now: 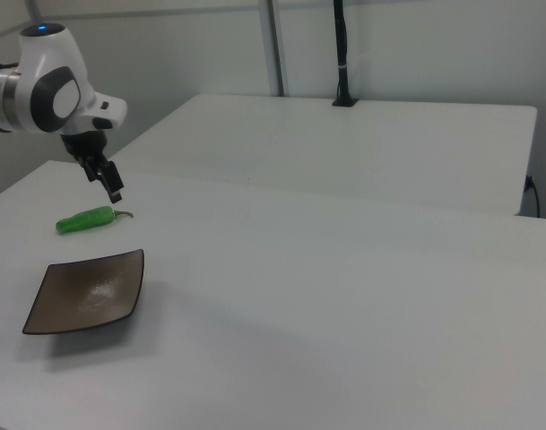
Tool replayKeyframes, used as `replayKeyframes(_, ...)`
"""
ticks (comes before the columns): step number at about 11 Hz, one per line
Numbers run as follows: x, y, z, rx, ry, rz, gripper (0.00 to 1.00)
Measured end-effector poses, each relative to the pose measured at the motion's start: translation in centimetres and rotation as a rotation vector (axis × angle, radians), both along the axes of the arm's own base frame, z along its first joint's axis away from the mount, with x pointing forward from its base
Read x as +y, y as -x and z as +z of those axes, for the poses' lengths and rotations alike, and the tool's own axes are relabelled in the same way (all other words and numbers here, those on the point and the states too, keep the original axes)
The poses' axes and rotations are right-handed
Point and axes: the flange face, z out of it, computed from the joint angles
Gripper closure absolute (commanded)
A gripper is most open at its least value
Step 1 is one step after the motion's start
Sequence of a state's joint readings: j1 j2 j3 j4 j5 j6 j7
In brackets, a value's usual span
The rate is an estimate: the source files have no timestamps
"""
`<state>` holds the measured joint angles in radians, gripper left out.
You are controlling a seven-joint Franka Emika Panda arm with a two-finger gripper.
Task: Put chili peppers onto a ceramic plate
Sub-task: 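Move the open gripper over the plate toward the green chili pepper, then lower the gripper down onto the green chili pepper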
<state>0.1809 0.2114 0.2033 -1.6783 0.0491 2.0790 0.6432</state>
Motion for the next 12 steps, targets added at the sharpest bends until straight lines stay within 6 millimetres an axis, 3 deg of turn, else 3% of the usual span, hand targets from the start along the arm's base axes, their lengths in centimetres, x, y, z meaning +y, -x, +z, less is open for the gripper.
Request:
replayKeyframes(3, 6.2, -1.8, -1.7, -0.014, -0.086, -0.122, 0.0)
replayKeyframes(7, 11.8, -2.9, -4.0, -0.067, -0.208, -0.25, 0.0)
replayKeyframes(10, 16.7, -3.5, -8.2, -0.027, -0.22, -0.287, 0.0)
replayKeyframes(12, 18.0, -4.9, -11.0, -0.011, -0.226, -0.318, 0.0)
